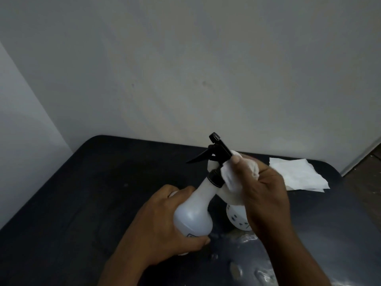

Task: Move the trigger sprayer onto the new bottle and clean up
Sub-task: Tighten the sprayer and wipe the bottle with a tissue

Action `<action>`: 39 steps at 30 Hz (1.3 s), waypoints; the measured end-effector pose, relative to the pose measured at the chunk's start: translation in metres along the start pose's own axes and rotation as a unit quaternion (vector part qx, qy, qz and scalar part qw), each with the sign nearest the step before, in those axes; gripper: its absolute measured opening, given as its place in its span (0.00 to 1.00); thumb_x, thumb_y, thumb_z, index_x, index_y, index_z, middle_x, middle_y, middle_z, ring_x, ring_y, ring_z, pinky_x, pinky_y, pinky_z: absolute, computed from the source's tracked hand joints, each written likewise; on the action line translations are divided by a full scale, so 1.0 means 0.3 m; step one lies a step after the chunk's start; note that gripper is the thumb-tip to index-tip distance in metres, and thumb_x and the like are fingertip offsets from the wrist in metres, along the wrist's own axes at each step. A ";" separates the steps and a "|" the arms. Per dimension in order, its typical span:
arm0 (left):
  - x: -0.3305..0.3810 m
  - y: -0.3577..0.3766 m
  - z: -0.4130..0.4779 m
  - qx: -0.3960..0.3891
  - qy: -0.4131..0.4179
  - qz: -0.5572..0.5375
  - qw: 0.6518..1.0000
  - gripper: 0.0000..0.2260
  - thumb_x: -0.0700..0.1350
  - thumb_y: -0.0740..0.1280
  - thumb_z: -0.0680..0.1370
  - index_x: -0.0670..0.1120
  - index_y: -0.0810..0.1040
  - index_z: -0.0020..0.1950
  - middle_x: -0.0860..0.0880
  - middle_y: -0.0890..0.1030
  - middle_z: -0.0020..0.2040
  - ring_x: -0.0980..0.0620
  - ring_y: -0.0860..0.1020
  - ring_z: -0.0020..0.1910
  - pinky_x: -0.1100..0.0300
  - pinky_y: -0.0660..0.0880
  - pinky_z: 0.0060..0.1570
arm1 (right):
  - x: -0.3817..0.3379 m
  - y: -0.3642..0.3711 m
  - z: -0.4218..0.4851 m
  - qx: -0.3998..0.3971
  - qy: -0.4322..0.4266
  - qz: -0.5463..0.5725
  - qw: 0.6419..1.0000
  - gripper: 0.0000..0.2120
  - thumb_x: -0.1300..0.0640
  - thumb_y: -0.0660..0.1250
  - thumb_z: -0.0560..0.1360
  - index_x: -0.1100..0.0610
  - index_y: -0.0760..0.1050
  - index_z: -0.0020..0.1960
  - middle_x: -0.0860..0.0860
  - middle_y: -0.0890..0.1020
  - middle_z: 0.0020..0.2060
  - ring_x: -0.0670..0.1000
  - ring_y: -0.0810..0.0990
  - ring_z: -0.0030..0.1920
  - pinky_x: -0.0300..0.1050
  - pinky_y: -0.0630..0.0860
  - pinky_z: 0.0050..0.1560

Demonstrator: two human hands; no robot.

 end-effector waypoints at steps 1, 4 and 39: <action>-0.005 -0.003 -0.001 0.002 -0.002 0.007 1.000 0.34 0.70 0.74 0.55 0.66 0.70 0.59 0.63 0.70 0.50 0.62 0.75 0.48 0.62 0.76 0.47 | 0.009 0.006 -0.004 -0.005 0.001 -0.008 1.000 0.08 0.53 0.68 0.73 0.55 0.83 0.39 0.49 0.84 0.32 0.42 0.81 0.34 0.33 0.77 0.35; -0.017 -0.013 -0.002 0.011 -0.006 0.024 1.000 0.35 0.70 0.74 0.55 0.65 0.71 0.60 0.63 0.70 0.50 0.61 0.75 0.48 0.61 0.76 0.48 | 0.050 0.002 -0.015 -0.003 0.017 -0.008 1.000 0.12 0.53 0.68 0.72 0.56 0.84 0.53 0.52 0.88 0.44 0.48 0.86 0.47 0.42 0.80 0.49; 0.087 0.054 0.005 -0.194 -0.034 -0.442 0.875 0.31 0.46 0.81 0.63 0.55 0.77 0.64 0.47 0.83 0.61 0.47 0.81 0.60 0.49 0.78 0.58 | 0.032 0.030 -0.031 -0.175 0.151 0.256 0.939 0.14 0.43 0.75 0.68 0.52 0.79 0.33 0.47 0.79 0.28 0.46 0.79 0.31 0.43 0.78 0.42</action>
Point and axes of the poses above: each hand's wrist, its own z-axis towards the middle knuckle, its own y-axis out of the palm, x = y × z, the point moved 3 cm from there along z, towards the middle knuckle
